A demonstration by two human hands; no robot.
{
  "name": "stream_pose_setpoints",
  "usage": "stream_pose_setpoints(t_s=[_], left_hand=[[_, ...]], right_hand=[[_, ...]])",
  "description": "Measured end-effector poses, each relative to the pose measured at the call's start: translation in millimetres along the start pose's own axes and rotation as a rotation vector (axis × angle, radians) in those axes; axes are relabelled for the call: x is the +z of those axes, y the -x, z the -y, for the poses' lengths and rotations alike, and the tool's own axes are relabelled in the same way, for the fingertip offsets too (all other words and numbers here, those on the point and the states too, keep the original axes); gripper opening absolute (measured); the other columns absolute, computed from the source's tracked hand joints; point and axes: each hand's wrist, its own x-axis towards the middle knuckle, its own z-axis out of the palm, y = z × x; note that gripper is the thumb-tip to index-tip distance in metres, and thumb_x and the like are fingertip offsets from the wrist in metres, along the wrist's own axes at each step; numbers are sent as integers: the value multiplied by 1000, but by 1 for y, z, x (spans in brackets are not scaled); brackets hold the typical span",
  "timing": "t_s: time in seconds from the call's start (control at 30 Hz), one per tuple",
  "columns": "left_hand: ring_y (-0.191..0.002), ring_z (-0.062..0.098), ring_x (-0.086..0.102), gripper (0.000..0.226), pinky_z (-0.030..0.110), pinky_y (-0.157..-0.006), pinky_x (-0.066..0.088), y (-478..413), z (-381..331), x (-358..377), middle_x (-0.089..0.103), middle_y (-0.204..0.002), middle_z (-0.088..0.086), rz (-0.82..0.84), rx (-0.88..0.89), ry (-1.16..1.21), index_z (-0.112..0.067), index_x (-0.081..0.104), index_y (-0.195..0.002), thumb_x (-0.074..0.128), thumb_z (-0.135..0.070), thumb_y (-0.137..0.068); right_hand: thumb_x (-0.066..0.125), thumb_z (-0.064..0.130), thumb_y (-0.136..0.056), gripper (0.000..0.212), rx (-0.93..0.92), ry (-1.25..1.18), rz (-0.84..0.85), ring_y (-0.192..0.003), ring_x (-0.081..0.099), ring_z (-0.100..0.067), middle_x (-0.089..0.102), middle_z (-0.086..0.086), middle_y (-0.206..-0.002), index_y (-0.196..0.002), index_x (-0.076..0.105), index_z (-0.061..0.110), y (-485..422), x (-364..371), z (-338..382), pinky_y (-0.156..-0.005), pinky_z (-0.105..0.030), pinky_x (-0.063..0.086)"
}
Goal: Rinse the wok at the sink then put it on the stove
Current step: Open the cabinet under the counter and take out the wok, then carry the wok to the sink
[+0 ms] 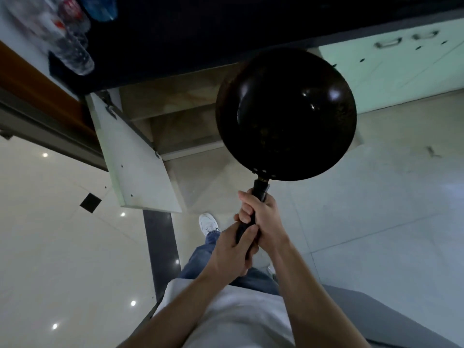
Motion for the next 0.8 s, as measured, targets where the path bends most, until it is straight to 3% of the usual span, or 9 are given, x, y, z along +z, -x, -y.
stream_pose_setpoints(t_s=[0.3,0.43,0.6,0.8], left_hand=[[-39,17,42,28,26,-40,35,-10,-83,22,52,-60,7,171,82,-98,-13,54,-80,55,-37,-94],[-45,15,44,28,24,-41,36,-29,-125,29,52,-59,6,301,111,-84,-5,55,-83,50,-26,-99],[-41,13,30,34,23,-39,19,-64,-173,38,42,-54,0,372,150,-112,-11,46,-72,46,-31,-100],[-37,12,31,38,20,-37,26,-99,-209,47,40,-50,0,494,261,-258,-12,44,-68,44,-32,-100]], right_hand=[[59,0,-96,34,-241,-14,13,-39,40,-13,38,1,-52,-71,42,13,14,12,87,-50,-31,48],[58,-1,-97,35,-342,-21,1,-41,44,-14,42,1,-52,-68,43,12,6,18,123,-51,-31,48],[61,1,-95,33,-425,-95,-62,-42,44,-14,41,1,-53,-69,46,13,-11,29,169,-53,-32,48],[60,0,-95,36,-553,-141,-199,-42,44,-15,41,0,-54,-65,46,14,-19,30,206,-54,-32,50]])
